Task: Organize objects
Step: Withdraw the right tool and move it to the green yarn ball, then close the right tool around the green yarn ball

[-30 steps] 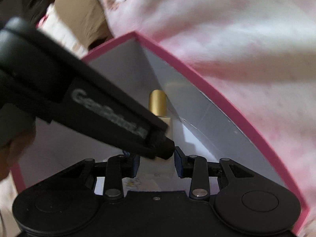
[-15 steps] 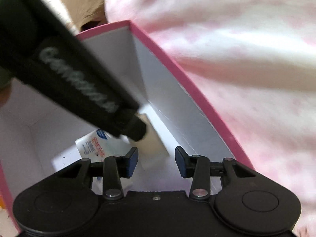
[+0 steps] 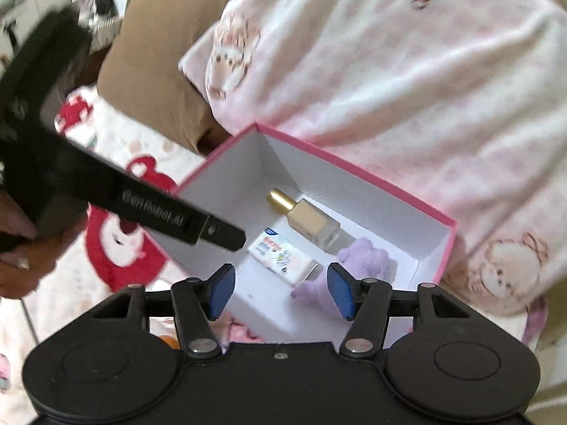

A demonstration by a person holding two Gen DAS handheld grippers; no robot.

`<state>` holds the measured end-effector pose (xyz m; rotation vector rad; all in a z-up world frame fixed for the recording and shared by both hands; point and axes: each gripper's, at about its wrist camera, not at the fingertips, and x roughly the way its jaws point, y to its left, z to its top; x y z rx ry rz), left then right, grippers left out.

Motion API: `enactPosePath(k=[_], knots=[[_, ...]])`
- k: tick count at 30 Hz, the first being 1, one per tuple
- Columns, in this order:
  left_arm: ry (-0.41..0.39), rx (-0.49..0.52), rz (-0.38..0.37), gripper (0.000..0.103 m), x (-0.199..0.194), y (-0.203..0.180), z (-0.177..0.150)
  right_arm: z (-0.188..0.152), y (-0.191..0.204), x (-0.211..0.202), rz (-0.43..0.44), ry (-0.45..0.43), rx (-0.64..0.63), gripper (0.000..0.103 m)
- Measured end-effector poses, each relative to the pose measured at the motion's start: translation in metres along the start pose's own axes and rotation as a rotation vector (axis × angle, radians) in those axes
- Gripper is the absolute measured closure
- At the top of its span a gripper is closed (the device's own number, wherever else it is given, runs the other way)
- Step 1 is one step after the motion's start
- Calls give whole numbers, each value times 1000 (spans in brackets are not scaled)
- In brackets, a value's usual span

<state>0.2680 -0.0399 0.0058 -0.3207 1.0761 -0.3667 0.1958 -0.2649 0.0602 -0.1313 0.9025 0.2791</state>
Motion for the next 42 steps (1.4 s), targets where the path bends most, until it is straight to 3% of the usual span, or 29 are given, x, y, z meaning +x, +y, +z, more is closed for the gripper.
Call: enactPosePath(k=[6,12,17,21,24,30,32,34,40,42], knots=[[19,104,-14,58,-31,-26,-20,-4,-13,-44,14,-35,88,35],[38,164,66,47,-51,-39,-54,-31,-8,-77,53,-65,148,31],[-16,137,-22,35,-80,-42,-91,-60,0,-96,86,-88,181,28],[-9,167,-20,31,-92,-49,-119,-85,6,-103,123,-83,210,27],[5,175,-22,29,-95,-51,-132,-103,8,-106,164,-78,230,22],[19,177,-10,25,-88,-52,-155,-141,4,-106,166,-82,273,18],[8,162,-17,19,-82,-51,-159,-152,2,-102,156,-95,276,13],[-23,145,-17,12,-73,-51,-163,-163,-1,-93,115,-105,273,9],[-53,135,-14,7,-44,-56,-167,-186,-5,-51,-34,-97,223,9],[-54,121,-32,7,-33,-56,-169,-190,-7,-38,-8,-86,206,9]])
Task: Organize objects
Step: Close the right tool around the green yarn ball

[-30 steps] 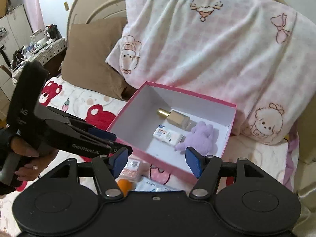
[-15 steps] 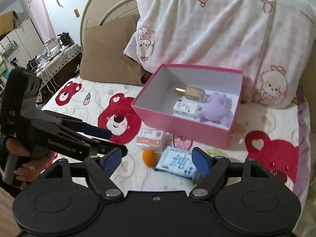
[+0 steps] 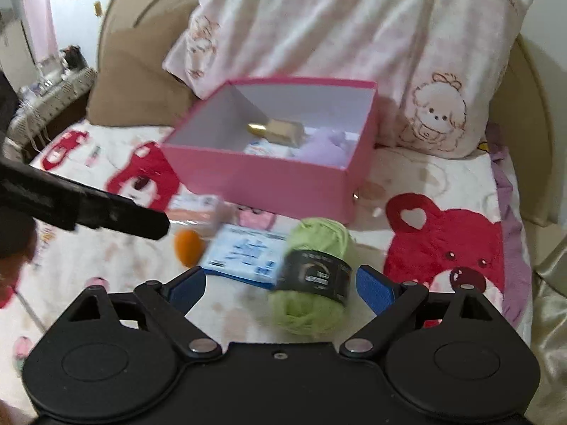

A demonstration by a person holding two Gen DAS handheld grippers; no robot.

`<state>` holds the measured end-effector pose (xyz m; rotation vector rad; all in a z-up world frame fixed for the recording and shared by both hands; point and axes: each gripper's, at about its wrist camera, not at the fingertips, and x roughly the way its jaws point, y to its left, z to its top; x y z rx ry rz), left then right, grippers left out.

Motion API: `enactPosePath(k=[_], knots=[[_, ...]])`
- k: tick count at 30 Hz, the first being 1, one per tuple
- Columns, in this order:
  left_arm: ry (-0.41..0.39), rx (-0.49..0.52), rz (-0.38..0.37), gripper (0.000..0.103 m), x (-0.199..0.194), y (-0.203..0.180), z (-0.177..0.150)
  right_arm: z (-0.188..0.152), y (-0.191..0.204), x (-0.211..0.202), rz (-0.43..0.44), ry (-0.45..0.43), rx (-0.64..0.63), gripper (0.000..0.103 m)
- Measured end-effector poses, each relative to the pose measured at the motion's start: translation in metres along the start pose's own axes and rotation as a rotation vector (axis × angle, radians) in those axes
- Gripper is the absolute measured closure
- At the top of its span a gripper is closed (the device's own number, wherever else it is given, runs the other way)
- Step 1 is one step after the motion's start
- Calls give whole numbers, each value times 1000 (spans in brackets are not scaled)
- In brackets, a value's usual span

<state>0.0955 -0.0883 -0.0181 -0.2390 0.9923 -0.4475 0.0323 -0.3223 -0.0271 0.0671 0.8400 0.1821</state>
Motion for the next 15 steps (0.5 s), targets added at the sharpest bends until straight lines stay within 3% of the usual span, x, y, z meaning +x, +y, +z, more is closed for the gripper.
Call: enactPosePath(k=[6,10,12,15], knots=[[14,-7,-24,10,31,-4,-8,-9,13,20,-39,-32,-49,9],[-13,-13,-54,10,44,-5,-15,-30,23,32,-230,-138,-140,9],[-16,-6,-58,11,52,-6,-18,-41,20,41,-287,-149,-145,9],[-9,-14,-77,11,66,-7,-20,-47,13,48,-247,-117,-142,9]])
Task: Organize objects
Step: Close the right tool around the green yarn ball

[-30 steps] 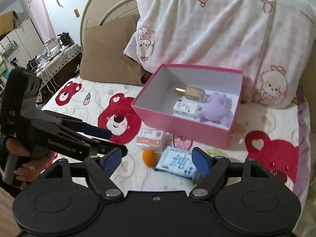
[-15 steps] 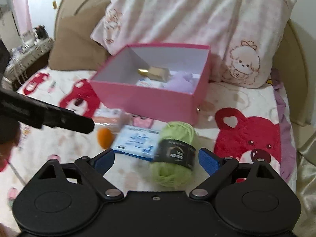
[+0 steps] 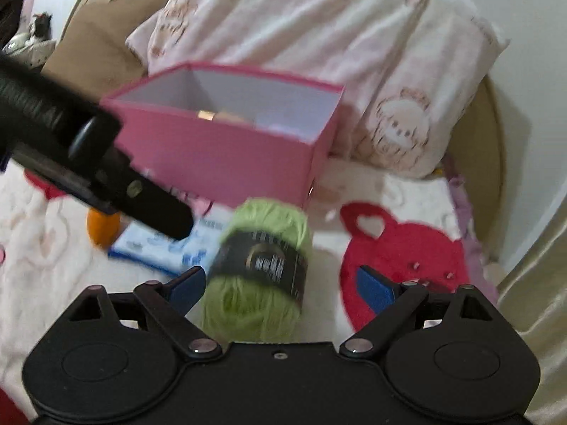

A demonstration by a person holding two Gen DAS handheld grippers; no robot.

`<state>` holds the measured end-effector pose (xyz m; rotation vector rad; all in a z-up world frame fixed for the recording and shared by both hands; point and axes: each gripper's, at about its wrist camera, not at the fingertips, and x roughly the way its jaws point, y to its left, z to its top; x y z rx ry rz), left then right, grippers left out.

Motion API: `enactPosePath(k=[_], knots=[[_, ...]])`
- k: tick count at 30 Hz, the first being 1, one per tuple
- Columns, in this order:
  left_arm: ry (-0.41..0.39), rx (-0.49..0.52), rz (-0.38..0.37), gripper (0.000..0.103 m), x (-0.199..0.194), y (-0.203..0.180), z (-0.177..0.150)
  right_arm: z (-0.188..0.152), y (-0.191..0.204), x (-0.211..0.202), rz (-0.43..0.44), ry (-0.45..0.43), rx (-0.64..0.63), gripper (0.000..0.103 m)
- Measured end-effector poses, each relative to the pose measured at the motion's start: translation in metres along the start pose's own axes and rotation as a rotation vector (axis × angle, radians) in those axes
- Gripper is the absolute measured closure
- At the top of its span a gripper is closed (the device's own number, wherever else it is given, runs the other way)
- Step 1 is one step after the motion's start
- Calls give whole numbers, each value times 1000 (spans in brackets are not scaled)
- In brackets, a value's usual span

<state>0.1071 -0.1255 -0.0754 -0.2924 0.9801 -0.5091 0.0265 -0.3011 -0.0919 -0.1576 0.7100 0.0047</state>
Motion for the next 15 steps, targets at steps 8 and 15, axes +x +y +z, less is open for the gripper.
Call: enactPosePath(k=[8,15], knots=[[23,-36,-52,32,45,-7,-4,0,-6,22,79,42,61,9],[12,-169,-86,55,56,6,-7,-5,-14,23,176,94,120,29]])
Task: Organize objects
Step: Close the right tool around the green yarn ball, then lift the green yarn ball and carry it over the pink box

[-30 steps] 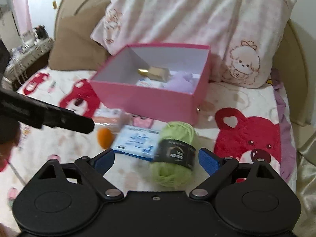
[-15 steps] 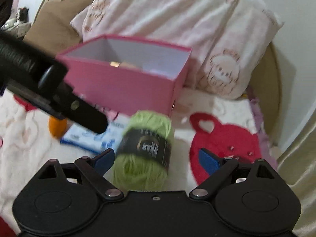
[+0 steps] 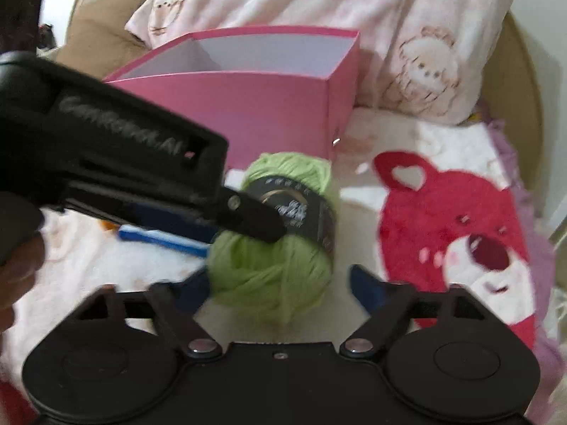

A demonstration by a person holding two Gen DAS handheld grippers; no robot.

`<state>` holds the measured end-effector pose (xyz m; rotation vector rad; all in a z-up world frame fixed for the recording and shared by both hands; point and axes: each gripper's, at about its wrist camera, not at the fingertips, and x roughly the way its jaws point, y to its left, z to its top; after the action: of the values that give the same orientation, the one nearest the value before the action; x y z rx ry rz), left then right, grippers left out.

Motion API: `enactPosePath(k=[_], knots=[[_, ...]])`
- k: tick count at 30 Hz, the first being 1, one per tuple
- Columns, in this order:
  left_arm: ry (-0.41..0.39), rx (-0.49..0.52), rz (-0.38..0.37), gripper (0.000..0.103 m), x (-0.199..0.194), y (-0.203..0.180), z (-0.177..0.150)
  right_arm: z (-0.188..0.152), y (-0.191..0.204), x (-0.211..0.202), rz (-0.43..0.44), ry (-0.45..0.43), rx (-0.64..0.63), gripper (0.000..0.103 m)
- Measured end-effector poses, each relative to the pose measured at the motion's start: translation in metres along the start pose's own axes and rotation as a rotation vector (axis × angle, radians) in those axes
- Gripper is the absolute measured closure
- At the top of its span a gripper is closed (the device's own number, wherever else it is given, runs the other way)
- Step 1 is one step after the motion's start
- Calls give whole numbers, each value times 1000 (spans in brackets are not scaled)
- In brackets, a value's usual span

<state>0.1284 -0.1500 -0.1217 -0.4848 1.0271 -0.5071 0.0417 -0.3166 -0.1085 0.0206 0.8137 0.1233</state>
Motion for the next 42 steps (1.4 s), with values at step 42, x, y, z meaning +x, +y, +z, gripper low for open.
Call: enactPosePath(k=[42], knots=[[58,218,19,66,-117,4,-40,-14,91,-62,10,-42,118,46]])
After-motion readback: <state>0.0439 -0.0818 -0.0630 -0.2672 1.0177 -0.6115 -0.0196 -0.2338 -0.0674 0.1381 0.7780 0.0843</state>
